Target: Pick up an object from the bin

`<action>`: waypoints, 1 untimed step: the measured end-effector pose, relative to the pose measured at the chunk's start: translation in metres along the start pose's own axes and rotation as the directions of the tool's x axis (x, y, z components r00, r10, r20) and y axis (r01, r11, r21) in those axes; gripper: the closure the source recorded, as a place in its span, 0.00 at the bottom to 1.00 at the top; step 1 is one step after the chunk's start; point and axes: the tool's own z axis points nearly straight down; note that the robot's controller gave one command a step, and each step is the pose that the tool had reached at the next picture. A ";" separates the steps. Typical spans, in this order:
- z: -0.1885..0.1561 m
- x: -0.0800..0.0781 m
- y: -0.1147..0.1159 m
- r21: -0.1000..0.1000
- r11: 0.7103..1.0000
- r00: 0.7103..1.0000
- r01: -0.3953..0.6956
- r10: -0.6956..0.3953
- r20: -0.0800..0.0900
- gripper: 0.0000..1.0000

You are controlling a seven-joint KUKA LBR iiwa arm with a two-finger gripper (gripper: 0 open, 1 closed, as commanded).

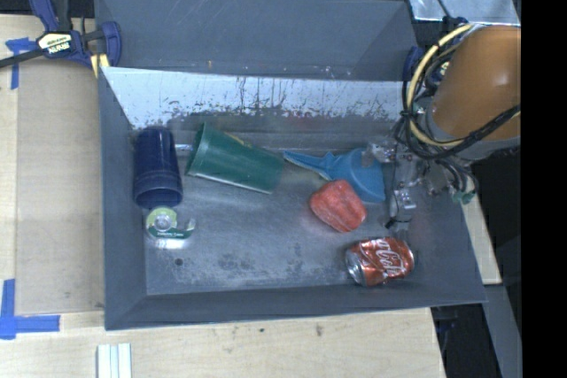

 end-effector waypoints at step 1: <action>0.036 -0.017 0.020 0.005 1.000 1.000 0.011 -0.011 0.006 0.00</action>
Offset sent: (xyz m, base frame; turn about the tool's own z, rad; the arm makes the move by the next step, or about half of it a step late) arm 0.0185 0.0353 -0.0912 -0.0215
